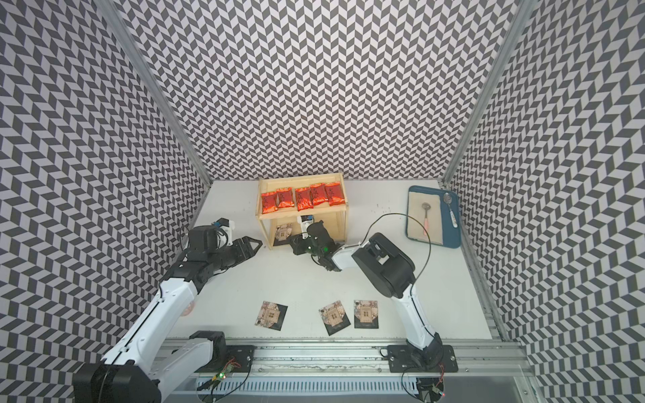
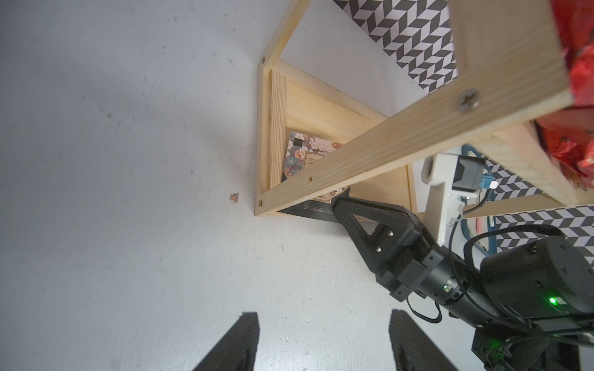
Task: Place the tea bags on the shelf by color
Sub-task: Place the tea bag on the shelf.
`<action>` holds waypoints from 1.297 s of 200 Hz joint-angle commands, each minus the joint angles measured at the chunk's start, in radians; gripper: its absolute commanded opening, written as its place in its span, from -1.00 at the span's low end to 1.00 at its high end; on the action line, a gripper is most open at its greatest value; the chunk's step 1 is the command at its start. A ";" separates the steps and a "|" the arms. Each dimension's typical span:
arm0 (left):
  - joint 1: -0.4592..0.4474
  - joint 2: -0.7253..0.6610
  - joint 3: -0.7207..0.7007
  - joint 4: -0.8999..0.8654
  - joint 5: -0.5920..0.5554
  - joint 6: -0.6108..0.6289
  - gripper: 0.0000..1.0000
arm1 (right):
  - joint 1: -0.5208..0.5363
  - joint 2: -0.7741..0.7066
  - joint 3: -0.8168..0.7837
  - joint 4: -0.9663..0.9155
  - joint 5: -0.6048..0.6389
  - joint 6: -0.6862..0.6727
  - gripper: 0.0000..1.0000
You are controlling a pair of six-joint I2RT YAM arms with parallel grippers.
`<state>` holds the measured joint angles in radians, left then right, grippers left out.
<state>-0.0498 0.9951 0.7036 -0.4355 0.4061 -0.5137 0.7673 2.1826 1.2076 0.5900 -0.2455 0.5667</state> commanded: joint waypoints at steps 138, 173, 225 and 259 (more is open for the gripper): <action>-0.004 -0.010 0.006 0.009 0.013 0.009 0.39 | -0.010 0.051 0.081 -0.045 0.049 -0.039 -0.58; -0.004 -0.010 0.006 0.011 0.010 0.008 0.39 | -0.010 0.058 0.083 -0.045 0.045 -0.037 -0.58; -0.004 -0.012 0.005 0.012 0.008 0.007 0.39 | -0.010 0.063 0.089 -0.045 0.041 -0.036 -0.57; -0.005 -0.010 0.005 0.012 0.007 0.007 0.39 | -0.010 0.059 0.089 -0.052 0.044 -0.045 -0.49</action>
<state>-0.0521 0.9951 0.7036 -0.4351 0.4099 -0.5137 0.7605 2.2269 1.2770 0.5228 -0.2058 0.5381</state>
